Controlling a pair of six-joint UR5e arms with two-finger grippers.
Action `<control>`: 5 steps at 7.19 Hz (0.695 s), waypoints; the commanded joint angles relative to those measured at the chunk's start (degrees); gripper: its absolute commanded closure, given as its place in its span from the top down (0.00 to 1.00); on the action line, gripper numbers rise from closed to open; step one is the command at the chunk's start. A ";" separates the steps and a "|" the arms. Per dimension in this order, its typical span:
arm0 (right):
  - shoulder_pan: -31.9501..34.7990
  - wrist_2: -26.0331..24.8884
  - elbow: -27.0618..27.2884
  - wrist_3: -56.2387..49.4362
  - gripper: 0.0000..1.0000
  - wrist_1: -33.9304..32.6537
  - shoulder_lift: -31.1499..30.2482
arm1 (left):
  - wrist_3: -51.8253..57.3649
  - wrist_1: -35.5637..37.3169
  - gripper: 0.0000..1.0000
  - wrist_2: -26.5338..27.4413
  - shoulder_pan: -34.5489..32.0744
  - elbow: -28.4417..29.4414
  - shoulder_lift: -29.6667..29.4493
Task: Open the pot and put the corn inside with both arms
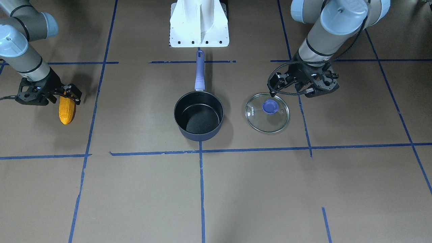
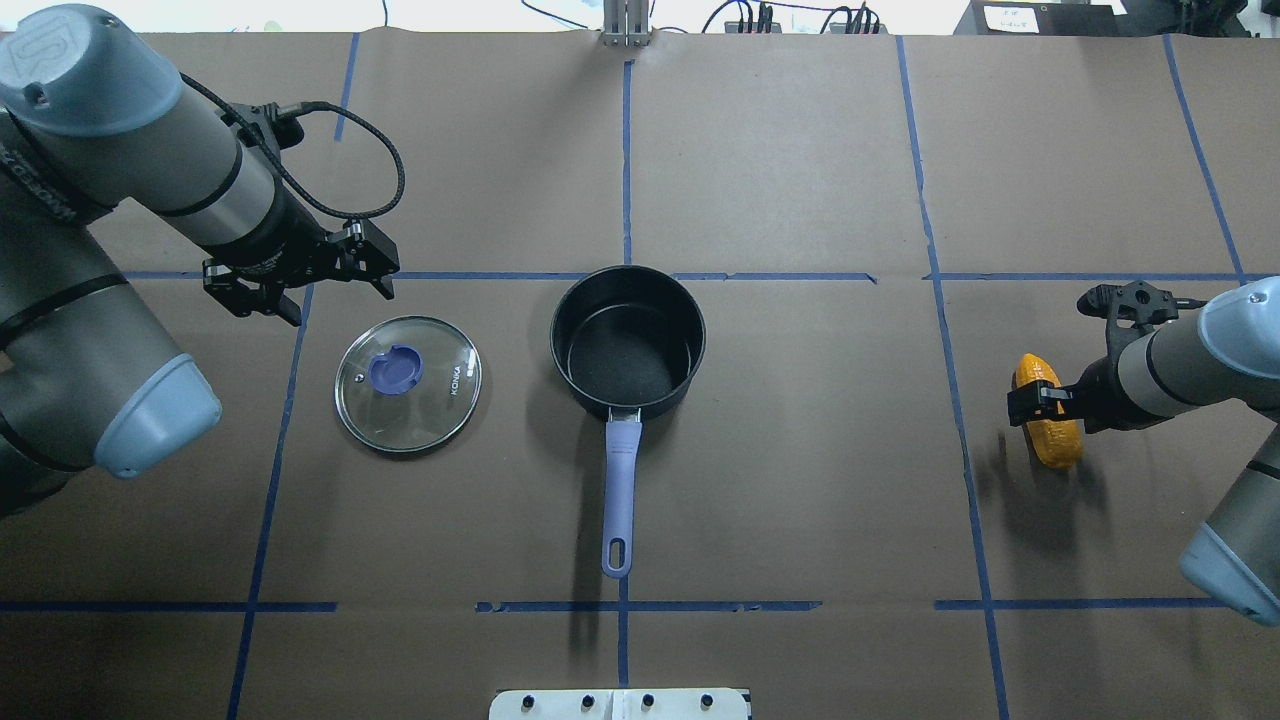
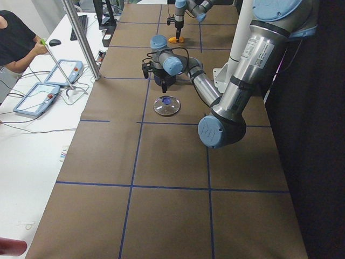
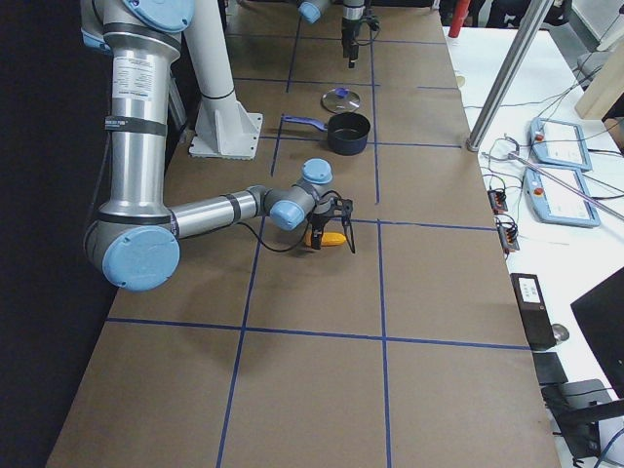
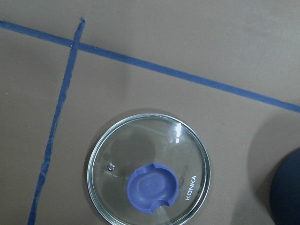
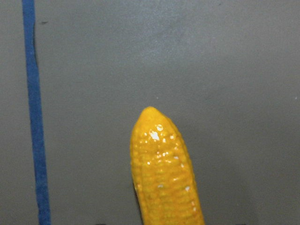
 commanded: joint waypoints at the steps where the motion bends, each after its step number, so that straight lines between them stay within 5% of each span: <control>1: 0.02 0.14 0.23 -0.09 0.09 -0.17 -0.13 | 1.31 0.05 1.00 -0.67 -2.23 -0.92 1.14; 4: 1.15 0.49 4.51 -0.09 0.00 -2.69 0.74 | 18.23 0.05 1.00 -3.81 -9.16 -3.92 10.70; 5: 1.08 0.84 9.41 -0.09 0.00 -10.72 2.92 | 23.76 0.39 1.00 -5.75 -13.63 -3.57 12.47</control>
